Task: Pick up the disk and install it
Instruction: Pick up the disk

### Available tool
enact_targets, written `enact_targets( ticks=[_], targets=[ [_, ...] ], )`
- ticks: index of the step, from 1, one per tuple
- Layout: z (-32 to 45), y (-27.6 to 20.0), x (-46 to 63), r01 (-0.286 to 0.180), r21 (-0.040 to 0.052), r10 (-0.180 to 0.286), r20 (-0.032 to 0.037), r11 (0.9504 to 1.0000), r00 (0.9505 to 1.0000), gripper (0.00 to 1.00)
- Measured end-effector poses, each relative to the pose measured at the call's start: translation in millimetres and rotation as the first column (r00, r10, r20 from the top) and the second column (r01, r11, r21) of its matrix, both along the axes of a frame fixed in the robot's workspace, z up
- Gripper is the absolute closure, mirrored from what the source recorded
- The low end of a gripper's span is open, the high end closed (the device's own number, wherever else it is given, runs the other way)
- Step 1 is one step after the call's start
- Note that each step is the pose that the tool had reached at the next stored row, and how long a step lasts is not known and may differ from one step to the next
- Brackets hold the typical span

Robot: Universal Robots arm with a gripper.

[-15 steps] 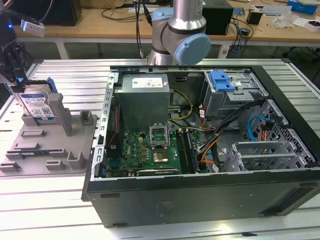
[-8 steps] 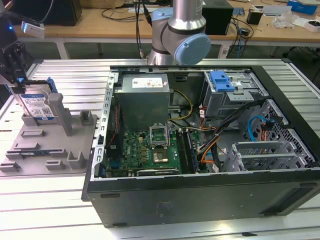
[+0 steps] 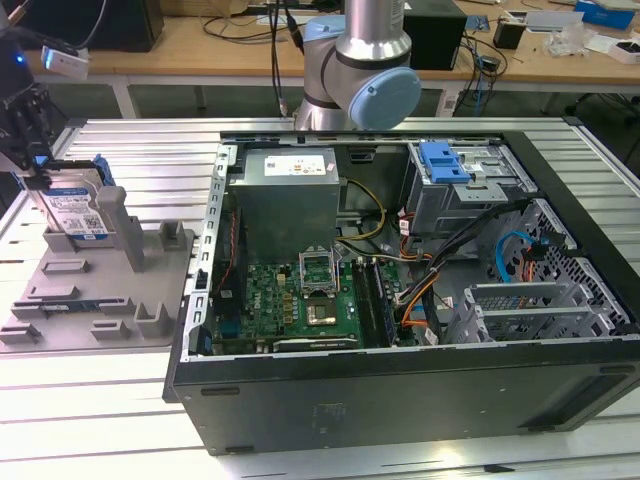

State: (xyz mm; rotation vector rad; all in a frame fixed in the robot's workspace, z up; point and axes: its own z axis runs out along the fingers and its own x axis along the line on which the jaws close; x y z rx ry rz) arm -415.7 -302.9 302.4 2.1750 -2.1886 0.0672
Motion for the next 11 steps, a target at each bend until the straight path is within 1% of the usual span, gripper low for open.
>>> enact_targets(
  ticks=[11],
  targets=[
    [-2.7,0.0,0.0,0.000,0.0000,0.000,0.0000,1.0000,1.0000,0.58]
  ],
)
